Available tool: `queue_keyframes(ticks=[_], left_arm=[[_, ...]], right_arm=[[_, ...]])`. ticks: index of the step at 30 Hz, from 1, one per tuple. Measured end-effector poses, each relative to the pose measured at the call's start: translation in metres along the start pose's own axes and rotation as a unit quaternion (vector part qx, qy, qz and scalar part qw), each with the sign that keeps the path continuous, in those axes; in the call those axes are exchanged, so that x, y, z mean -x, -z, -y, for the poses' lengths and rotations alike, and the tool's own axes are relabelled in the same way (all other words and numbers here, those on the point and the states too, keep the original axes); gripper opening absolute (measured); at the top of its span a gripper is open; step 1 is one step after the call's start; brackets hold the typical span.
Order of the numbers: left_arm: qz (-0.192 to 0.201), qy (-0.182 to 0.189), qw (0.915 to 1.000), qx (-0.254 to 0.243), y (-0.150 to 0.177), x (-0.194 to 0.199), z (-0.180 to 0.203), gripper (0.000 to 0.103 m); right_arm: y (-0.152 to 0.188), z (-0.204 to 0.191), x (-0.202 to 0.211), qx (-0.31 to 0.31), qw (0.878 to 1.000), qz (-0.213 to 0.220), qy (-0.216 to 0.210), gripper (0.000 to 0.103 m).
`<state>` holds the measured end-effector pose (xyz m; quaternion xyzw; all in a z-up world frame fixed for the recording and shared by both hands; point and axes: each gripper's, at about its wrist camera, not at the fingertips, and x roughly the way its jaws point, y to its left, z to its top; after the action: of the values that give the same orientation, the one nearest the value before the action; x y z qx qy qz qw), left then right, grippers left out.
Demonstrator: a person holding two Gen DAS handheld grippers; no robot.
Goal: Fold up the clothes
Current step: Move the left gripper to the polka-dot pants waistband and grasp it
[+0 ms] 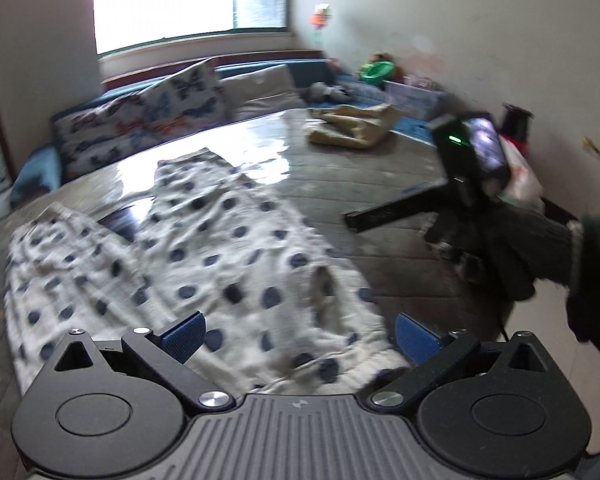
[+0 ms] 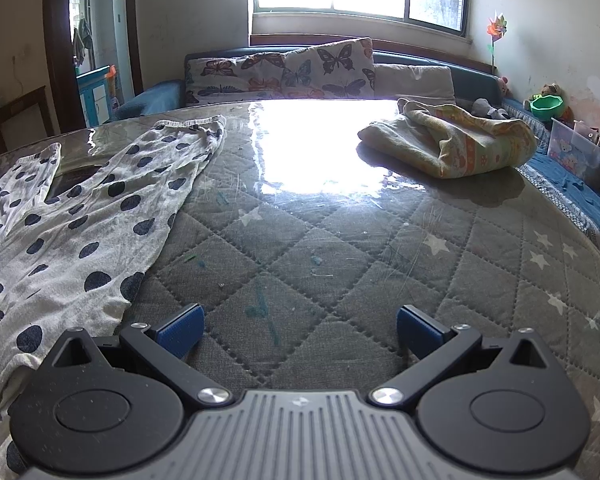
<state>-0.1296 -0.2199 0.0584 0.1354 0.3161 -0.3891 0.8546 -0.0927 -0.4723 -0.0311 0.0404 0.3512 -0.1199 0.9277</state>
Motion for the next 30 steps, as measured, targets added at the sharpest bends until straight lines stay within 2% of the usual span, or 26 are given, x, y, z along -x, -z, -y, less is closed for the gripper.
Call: queue_keyframes(ticks=[6, 14, 22, 26, 30], left_arm=[[-0.008, 0.032, 0.9987, -0.038, -0.001, -0.013, 0.026, 0.092], [-0.049, 0.046, 0.9972, -0.033, -0.003, -0.035, 0.03, 0.08], [-0.062, 0.051, 0.9958, -0.044, -0.004, -0.046, 0.039, 0.072], [-0.067, 0.049, 0.9953, -0.05, -0.003, -0.051, 0.043, 0.063], [-0.073, 0.047, 0.9947, -0.056, -0.002, -0.057, 0.047, 0.062]], right_arm=[[-0.002, 0.001, 0.0, 0.002, 1.0, -0.004, -0.003, 0.103], [-0.008, 0.002, -0.002, 0.004, 1.0, -0.016, -0.015, 0.102], [-0.023, 0.004, -0.003, 0.0, 0.999, -0.025, -0.033, 0.094], [-0.039, 0.005, -0.002, 0.0, 0.998, -0.026, -0.054, 0.09], [-0.057, 0.004, -0.007, 0.002, 0.997, -0.029, -0.066, 0.082]])
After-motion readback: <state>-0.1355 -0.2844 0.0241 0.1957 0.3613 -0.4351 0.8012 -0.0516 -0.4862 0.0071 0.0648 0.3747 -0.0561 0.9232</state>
